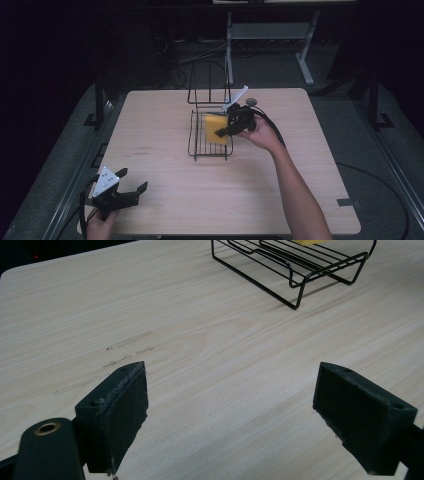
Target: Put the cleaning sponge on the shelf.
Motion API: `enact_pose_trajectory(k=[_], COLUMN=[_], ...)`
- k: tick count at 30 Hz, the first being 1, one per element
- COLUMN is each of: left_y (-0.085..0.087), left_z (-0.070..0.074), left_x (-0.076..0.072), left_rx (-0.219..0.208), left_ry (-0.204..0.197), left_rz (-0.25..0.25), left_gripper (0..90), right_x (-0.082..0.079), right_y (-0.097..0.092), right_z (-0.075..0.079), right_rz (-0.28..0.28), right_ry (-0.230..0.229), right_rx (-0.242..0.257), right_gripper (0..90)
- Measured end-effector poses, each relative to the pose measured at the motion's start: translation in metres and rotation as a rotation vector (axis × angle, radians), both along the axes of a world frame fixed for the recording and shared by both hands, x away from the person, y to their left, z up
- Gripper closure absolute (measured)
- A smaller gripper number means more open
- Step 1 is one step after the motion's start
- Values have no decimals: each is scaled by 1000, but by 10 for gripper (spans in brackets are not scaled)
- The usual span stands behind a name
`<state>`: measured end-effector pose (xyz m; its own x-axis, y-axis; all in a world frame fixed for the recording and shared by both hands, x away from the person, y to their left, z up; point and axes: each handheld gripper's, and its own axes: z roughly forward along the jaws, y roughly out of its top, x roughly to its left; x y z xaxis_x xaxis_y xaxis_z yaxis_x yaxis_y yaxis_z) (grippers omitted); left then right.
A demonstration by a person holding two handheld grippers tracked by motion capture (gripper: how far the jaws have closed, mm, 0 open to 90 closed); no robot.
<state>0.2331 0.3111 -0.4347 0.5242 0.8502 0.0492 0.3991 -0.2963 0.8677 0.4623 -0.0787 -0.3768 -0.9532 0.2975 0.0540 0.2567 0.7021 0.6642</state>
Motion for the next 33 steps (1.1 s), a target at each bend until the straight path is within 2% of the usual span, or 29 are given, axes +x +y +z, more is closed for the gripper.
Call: enact_pose_trajectory(k=[5,6,11,15,33], left_y=[1,1,1,1,2], left_z=[0,0,0,0,0], left_x=[0,0,0,0,0], left_rx=[-2,-1,-1,2,1], left_ry=[-2,0,2,-1,-1], left_rz=[0,1,0,0,6], left_gripper=[138,138,138,138,138], right_x=[3,4,5,6,4], right_y=[3,4,8,9,8], right_z=[-5,-7,-9,-16,-16], right_rz=[-9,-10,-15,-9,-10], right_ry=[5,15,10,15,23], right_rx=[0,13,9,-16,-11], right_gripper=[560,560,558,555,511])
